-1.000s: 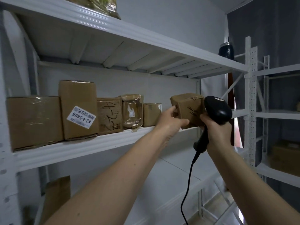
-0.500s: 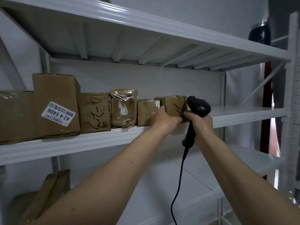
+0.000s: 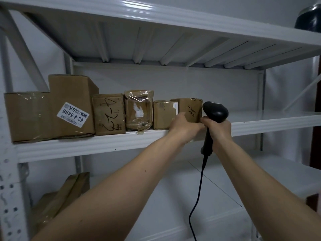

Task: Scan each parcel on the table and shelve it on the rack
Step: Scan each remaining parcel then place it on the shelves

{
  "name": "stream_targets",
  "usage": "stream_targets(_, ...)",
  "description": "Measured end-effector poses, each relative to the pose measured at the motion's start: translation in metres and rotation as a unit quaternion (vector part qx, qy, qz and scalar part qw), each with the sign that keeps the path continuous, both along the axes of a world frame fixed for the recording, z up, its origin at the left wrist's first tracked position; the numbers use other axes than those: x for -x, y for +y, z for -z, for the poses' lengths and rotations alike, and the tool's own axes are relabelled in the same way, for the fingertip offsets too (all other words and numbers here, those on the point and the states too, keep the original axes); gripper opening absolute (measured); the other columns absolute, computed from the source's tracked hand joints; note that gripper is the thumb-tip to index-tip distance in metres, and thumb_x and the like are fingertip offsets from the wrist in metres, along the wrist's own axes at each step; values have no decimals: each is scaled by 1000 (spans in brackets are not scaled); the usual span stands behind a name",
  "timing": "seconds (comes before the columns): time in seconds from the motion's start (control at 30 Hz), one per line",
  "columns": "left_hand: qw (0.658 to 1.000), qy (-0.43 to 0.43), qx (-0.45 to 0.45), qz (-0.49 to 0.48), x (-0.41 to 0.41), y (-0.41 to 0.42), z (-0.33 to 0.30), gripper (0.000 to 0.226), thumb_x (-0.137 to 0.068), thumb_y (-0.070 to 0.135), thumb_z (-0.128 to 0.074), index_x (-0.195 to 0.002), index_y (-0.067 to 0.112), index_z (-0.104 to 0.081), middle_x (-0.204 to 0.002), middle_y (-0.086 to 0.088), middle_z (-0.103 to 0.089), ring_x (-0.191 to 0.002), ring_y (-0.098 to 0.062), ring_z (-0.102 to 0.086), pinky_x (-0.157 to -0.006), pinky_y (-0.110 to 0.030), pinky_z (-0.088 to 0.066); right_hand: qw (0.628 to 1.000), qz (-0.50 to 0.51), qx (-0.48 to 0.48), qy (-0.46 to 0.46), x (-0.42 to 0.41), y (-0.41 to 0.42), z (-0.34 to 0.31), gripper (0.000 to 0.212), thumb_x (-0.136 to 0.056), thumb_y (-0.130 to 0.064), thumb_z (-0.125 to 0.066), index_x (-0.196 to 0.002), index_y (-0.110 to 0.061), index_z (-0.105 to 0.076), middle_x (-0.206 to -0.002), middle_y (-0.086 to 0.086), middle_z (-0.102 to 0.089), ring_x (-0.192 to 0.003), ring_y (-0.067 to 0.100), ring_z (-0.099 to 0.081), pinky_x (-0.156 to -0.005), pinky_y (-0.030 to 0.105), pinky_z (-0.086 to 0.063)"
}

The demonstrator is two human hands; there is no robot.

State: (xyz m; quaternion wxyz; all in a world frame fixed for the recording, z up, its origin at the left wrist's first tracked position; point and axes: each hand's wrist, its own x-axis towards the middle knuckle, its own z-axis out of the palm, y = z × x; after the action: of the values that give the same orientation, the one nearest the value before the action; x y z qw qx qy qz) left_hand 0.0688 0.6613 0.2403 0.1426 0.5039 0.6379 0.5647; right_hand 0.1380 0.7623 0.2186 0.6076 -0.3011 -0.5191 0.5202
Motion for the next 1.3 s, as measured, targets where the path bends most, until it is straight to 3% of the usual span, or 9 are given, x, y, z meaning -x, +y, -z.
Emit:
stream_targets(0.07, 1000, -12, -3, -4, 3, -3, 6, 74, -87, 23, -70, -149, 15, -32, -146, -4, -43, -128, -20, -45, -93, -27, -39, 1000, 2, -13, 13, -5, -8, 5, 10, -83, -12, -71, -87, -18, -64, -79, 1, -59, -78, 15, -56, -65, 27, -42)
stream_targets(0.17, 998, -53, -33, -10, 10, -13, 25, 62, -87, 19, -70, -143, 19, -42, -138, -1, -52, -120, -16, -52, -102, -33, -45, 999, -32, -33, 30, -12, -28, 21, 15, -81, -14, -74, -84, -24, -63, -80, 0, -63, -82, 17, -60, -72, 29, -46)
stream_targets(0.3, 992, -106, -40, -56, 25, -29, 63, 47, -87, 12, -68, -131, 20, -54, -125, 1, -59, -114, -17, -57, -102, -39, -49, 987, -157, -32, 21, -3, -59, 55, 20, -77, -9, -78, -87, -24, -70, -81, 1, -73, -90, 22, -69, -83, 35, -55)
stream_targets(0.5, 977, -178, -19, -114, 68, -67, 136, 36, -90, -1, -59, -123, 14, -60, -113, -2, -63, -99, -9, -60, -94, -31, -52, 968, -248, 20, 8, 26, -97, 117, 23, -79, -2, -74, -101, -10, -70, -101, 18, -72, -99, 30, -69, -88, 42, -57)
stream_targets(0.7, 963, -230, 19, -141, 108, -125, 185, 25, -89, -3, -59, -100, 18, -66, -102, -2, -67, -98, -15, -64, -87, -27, -54, 950, -301, 73, -34, 61, -151, 161, 18, -80, -1, -73, -97, -3, -70, -88, 11, -72, -92, 30, -71, -82, 35, -58)
stream_targets(0.9, 951, -267, 27, -157, 138, -209, 213, 15, -90, -1, -61, -96, 11, -67, -92, -10, -71, -74, -11, -69, -61, -17, -55, 929, -353, 97, -58, 107, -217, 191, 7, -79, 0, -73, -84, -6, -72, -80, 15, -71, -78, 27, -67, -82, 38, -57)
stream_targets(1.07, 940, -279, 49, -189, 180, -297, 235, 13, -91, 1, -61, -97, 9, -68, -98, -17, -70, -89, -25, -68, -77, -28, -57, 906, -404, 101, -73, 157, -290, 209, 7, -79, 1, -73, -81, -5, -71, -68, 8, -68, -63, 18, -64, -62, 25, -54)
stream_targets(1.2, 928, -279, 80, -235, 216, -375, 255, 11, -91, 6, -64, -96, 14, -70, -92, -9, -71, -85, -20, -68, -83, -35, -57, 885, -442, 112, -98, 196, -356, 224, 8, -78, -2, -76, -79, -9, -73, -69, 5, -70, -64, 15, -67, -63, 25, -56)
stream_targets(1.3, 920, -278, 101, -259, 241, -427, 267, 12, -91, 7, -63, -93, 17, -68, -89, -6, -70, -83, -19, -66, -76, -30, -57, 870, -462, 112, -131, 221, -400, 237, 7, -78, -6, -78, -78, -11, -73, -69, 4, -70, -67, 16, -67, -66, 29, -55)
